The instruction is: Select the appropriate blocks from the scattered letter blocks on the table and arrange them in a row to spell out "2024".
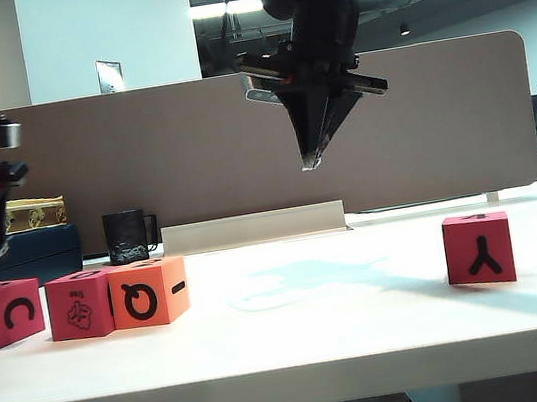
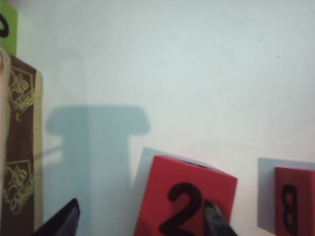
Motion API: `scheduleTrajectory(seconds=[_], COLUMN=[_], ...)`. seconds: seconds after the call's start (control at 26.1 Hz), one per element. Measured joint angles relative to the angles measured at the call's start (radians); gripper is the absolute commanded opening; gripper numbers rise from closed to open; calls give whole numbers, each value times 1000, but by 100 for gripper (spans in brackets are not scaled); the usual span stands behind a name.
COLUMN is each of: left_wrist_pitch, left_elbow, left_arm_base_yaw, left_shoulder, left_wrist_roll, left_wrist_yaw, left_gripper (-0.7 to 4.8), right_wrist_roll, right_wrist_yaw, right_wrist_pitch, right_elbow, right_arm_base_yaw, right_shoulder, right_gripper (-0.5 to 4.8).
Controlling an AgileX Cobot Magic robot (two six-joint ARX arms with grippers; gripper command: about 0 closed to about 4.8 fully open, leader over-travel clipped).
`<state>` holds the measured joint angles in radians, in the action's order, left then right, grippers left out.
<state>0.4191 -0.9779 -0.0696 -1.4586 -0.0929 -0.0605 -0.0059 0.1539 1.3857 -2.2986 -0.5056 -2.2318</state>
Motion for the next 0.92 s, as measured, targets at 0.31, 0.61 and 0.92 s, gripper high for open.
scheduleTrajectory(seconds=[0.31,0.61,0.92], left_wrist_pitch=[13,-27,-45], left_elbow=[0,0,0], left_arm_base_yaw=[71,71,77], left_shoulder=[-23,-56,-60], left_wrist_roll=[15,94,70], left_wrist_yaw=[174,113,53], left_gripper=[370,189,-1], right_wrist_roll=[0,0,0], right_wrist_yaw=[0,0,0], right_wrist_pitch=[-14,-15,-8], right_elbow=[2,2,2], right_arm_base_yaw=[0,0,0], right_shoulder=[0,0,0], right_gripper=[-1,-1,-1])
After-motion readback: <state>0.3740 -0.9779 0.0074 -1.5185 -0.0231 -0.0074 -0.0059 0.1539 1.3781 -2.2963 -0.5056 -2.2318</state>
